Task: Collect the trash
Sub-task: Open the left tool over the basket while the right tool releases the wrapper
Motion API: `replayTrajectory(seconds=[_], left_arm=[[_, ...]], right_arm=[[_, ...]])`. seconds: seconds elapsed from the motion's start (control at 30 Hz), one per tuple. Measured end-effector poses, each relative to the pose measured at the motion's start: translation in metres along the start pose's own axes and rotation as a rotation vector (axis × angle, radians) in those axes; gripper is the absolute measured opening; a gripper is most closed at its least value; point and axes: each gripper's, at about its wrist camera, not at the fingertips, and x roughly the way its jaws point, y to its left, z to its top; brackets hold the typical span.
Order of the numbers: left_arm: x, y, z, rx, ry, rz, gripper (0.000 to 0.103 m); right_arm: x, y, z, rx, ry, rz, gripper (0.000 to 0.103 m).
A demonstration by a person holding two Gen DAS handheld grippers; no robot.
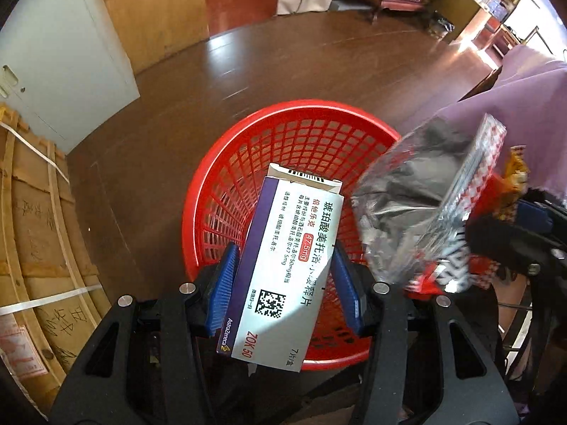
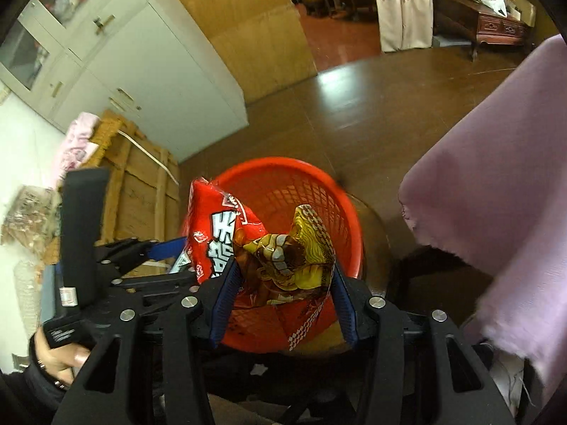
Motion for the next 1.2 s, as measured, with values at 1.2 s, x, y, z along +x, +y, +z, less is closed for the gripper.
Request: replayTrajectory(seconds=[1.2], left_arm=[[-0.038,-0.014,0.014,0.018,-0.127,0.158,0.066]], right_arm=[[0.025,-0.007,-0.016,0.010,0.037,0.089,0.071]])
